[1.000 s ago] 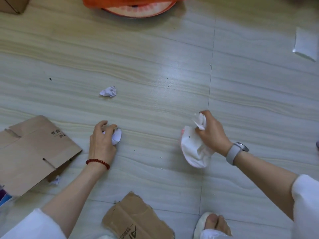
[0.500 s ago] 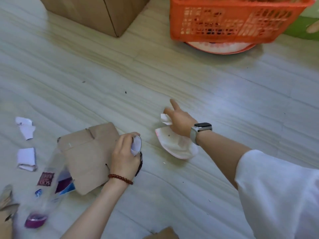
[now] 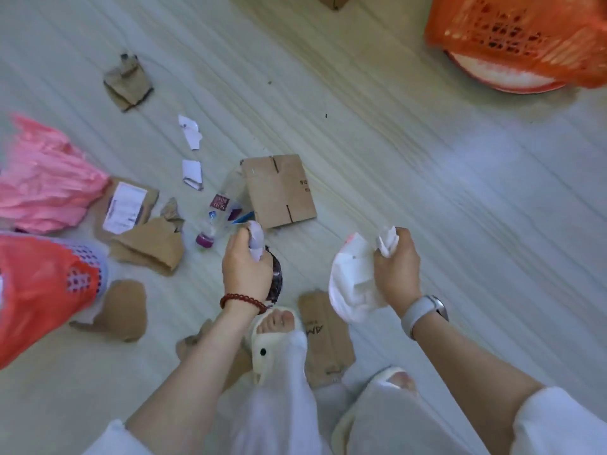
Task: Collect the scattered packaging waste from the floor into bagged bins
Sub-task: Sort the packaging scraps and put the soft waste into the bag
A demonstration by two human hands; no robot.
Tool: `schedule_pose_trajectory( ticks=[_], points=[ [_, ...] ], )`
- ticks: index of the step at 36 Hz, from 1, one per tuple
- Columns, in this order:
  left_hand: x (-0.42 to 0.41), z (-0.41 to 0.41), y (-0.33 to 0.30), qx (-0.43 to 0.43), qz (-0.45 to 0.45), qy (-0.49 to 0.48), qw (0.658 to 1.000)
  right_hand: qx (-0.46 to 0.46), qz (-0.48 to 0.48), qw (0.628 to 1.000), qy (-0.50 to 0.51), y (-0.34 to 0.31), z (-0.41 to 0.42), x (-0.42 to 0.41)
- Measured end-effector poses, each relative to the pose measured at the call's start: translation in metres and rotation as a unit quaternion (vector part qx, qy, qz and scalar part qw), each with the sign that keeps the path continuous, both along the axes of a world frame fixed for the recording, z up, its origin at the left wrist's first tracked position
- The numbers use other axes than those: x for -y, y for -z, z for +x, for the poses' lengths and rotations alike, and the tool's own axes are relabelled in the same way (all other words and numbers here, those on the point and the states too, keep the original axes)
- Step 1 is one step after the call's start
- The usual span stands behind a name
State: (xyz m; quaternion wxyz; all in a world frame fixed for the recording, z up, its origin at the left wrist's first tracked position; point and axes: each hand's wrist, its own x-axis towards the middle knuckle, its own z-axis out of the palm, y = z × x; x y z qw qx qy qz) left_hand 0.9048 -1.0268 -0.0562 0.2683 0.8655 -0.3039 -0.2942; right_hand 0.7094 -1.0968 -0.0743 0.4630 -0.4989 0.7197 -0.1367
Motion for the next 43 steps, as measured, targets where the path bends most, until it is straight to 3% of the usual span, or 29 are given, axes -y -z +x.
schedule_pose_trajectory(
  ticks=[5,12,21,26,32,37,43],
  points=[
    [-0.052,0.021,-0.121,0.034,0.017,-0.059,0.998,0.032,-0.003,0.999,-0.017,-0.126,0.020,-0.031],
    [-0.121,0.047,-0.271,0.058,-0.001,-0.149,0.987,0.038,-0.019,0.992,-0.116,-0.271,0.072,-0.059],
    [-0.207,0.127,-0.358,0.088,-0.005,-0.246,0.965,0.040,-0.046,0.962,-0.267,-0.367,0.181,-0.110],
    [-0.239,0.205,-0.368,0.088,-0.019,-0.264,0.960,0.016,-0.088,0.935,-0.344,-0.385,0.267,-0.140],
    [-0.271,0.328,-0.349,0.071,-0.011,-0.231,0.970,-0.014,-0.128,0.930,-0.344,-0.367,0.401,-0.175],
    [-0.282,0.423,-0.289,0.091,0.001,-0.196,0.977,-0.061,-0.156,0.921,-0.351,-0.300,0.513,-0.197],
    [-0.277,0.480,-0.171,0.077,0.025,-0.162,0.983,-0.122,-0.201,0.885,-0.402,-0.196,0.588,-0.212]
  ],
)
